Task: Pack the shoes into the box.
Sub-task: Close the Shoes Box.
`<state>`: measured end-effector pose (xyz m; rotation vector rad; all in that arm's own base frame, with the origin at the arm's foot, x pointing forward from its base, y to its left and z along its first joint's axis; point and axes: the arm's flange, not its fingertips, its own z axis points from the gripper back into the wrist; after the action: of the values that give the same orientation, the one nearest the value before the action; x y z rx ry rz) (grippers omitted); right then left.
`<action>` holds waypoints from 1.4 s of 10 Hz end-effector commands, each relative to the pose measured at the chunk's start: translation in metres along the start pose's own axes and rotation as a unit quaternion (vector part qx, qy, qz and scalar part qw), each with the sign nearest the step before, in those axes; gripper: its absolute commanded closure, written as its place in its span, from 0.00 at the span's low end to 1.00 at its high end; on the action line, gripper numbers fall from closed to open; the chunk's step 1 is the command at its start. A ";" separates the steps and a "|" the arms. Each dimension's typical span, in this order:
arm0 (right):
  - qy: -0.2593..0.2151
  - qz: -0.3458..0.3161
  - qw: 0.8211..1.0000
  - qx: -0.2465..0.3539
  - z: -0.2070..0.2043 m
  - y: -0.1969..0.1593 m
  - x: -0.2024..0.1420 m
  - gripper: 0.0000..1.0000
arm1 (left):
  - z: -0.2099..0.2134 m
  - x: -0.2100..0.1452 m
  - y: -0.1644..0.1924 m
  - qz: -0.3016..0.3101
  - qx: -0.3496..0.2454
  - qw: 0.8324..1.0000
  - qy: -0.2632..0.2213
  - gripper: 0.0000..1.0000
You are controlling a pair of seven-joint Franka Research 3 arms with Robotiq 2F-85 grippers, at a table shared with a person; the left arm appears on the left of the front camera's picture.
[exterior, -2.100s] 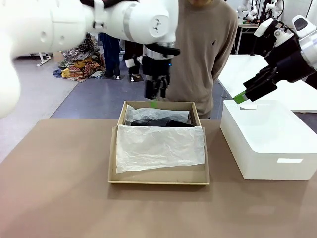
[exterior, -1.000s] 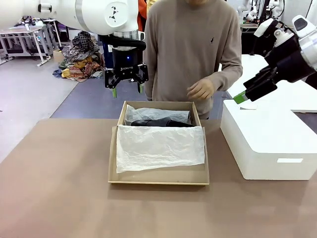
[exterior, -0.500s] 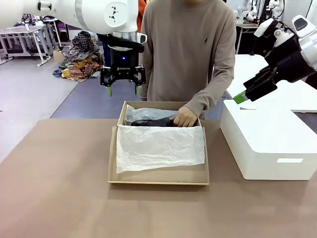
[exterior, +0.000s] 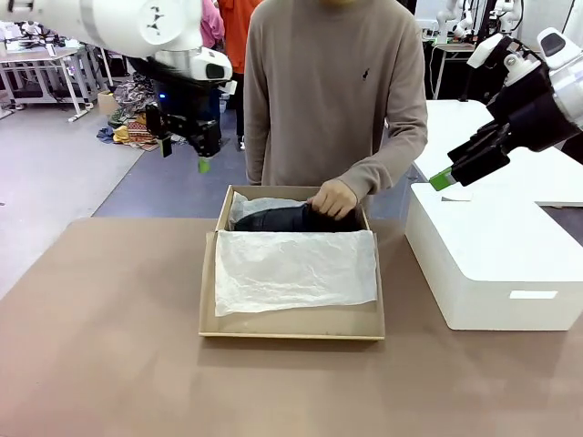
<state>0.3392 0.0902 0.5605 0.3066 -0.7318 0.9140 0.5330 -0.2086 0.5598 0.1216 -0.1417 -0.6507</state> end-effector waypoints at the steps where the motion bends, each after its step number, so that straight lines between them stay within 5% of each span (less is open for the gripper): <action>1: -0.004 0.000 1.000 0.000 0.000 0.000 0.000 0.00 | -0.011 -0.028 0.015 -0.140 -0.037 0.989 -0.019 0.00; 6: -0.004 0.000 1.000 0.000 0.000 0.000 0.000 0.00 | -0.008 -0.048 0.033 -0.369 -0.059 0.928 -0.017 0.00; 8: -0.004 0.000 1.000 0.000 0.000 0.000 0.000 0.00 | -0.009 -0.037 0.029 -0.336 -0.063 0.939 -0.026 0.00; 14: -0.004 0.000 1.000 0.000 0.000 0.000 0.000 0.00 | -0.009 -0.037 0.029 -0.336 -0.063 0.939 -0.026 0.00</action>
<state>0.3392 0.0901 0.5605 0.3066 -0.7318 0.9138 0.5233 -0.1622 0.5521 0.0323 -0.0930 -1.3619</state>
